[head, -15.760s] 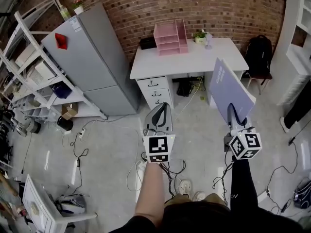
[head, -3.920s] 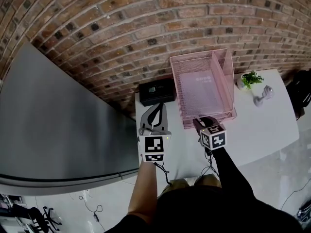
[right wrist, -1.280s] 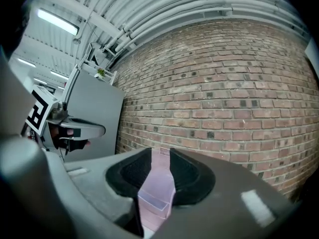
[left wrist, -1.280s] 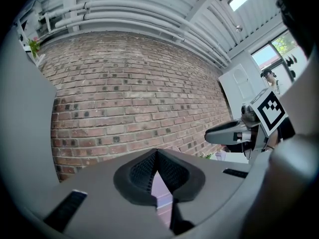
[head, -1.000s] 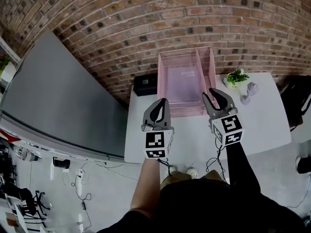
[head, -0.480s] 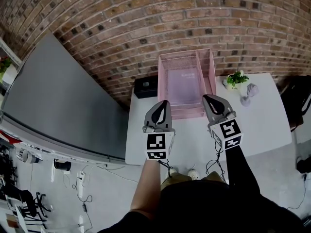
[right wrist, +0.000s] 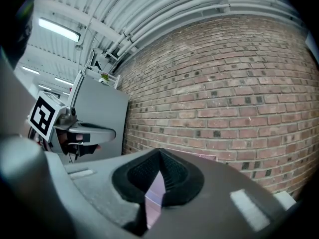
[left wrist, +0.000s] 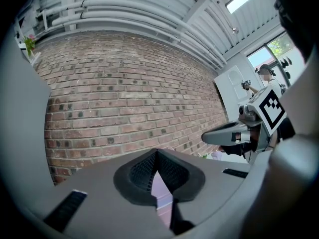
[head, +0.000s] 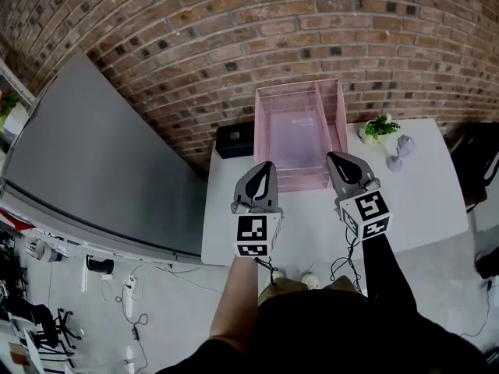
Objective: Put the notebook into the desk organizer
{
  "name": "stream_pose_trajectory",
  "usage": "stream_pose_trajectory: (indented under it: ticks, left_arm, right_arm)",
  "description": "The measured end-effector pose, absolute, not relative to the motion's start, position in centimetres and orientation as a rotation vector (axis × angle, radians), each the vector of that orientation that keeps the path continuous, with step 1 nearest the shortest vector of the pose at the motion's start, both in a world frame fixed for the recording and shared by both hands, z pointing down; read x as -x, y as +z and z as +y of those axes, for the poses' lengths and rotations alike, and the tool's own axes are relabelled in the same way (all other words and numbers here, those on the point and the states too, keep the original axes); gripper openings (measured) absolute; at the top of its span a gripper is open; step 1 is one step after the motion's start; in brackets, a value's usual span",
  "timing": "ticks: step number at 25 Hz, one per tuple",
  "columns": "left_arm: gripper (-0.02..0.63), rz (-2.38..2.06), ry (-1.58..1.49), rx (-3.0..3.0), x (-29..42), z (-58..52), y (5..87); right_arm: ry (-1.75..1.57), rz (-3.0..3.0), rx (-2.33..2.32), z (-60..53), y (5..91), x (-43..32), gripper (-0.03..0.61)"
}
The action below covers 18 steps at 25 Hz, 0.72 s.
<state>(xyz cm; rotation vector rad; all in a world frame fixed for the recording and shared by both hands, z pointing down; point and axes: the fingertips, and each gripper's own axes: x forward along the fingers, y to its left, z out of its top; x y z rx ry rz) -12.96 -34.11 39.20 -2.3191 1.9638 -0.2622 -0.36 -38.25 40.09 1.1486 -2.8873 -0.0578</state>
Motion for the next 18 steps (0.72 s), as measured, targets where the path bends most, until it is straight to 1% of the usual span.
stream_pose_trajectory:
  ticks: [13,18]
  left_arm:
    - [0.008,1.971,-0.263,2.325,12.91,-34.58,39.54]
    - [0.008,1.982,-0.272,2.324,13.01,-34.73,39.76]
  right_arm:
    - [-0.012,-2.903,-1.16,-38.93,40.19,0.05,-0.002]
    - [-0.076,-2.886,-1.178,-38.99,39.89,-0.13,-0.002]
